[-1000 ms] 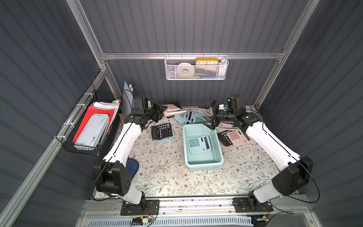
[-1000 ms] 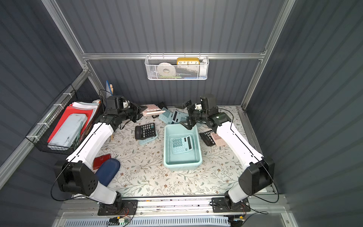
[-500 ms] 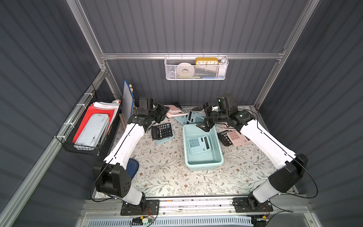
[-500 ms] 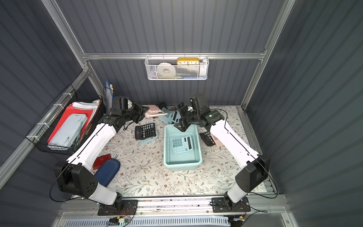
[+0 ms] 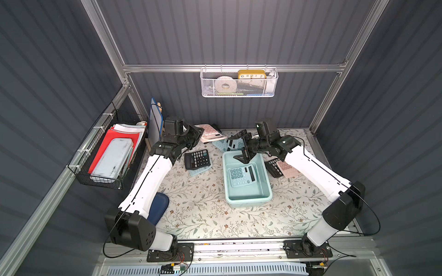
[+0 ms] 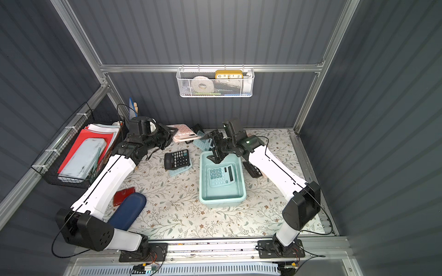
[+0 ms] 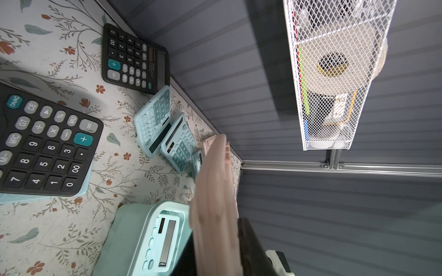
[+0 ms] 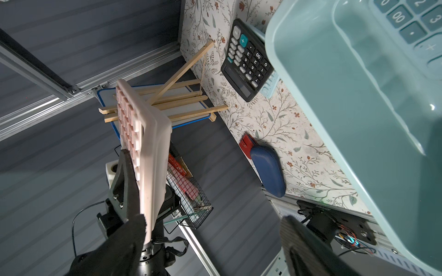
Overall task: Put the calculator in the storage box
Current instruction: Place the calculator in the storage box.
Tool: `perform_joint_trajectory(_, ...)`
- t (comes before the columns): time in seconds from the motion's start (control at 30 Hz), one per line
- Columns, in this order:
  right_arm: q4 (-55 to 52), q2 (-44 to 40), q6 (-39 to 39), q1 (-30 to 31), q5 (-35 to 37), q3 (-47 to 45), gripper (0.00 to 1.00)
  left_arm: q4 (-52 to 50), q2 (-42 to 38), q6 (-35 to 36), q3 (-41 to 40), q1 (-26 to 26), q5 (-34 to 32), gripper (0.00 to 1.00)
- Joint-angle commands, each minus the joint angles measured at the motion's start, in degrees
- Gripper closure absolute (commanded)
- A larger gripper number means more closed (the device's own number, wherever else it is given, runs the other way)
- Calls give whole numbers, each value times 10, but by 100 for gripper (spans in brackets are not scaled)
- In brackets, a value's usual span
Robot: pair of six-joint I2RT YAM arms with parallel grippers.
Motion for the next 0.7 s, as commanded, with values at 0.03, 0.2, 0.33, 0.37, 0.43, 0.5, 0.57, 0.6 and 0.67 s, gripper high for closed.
perform_joint_trajectory(0.03, 27, -14, 21, 5, 13, -6, 12, 30, 0, 4, -6, -4, 9, 100)
perform_joint_trajectory(0.2, 76, -10, 50, 6, 20, -18, 13, 30, 8, 7, -3, -6, 11, 100)
perform_joint_trajectory(0.33, 123, 8, 85, 12, 20, -16, 14, 31, 10, 9, -2, -7, 15, 100)
perform_joint_trajectory(0.37, 135, 15, 94, 14, 19, -13, 15, 31, 11, 9, -1, -7, 15, 100)
perform_joint_trajectory(0.43, 149, 28, 104, 18, 21, -1, 20, 31, 10, 11, -1, -7, 15, 100)
perform_joint_trajectory(0.5, 148, 38, 105, 21, 23, 15, 26, 31, 8, 12, -3, -7, 16, 100)
perform_joint_trajectory(0.57, 147, 45, 109, 24, 22, 20, 31, 33, 6, 11, -7, -8, 15, 100)
perform_joint_trajectory(0.6, 148, 46, 112, 24, 22, 19, 33, 33, 5, 11, -8, -8, 16, 100)
perform_joint_trajectory(0.67, 152, 51, 117, 27, 23, 19, 41, 37, 4, 9, -10, -8, 17, 100)
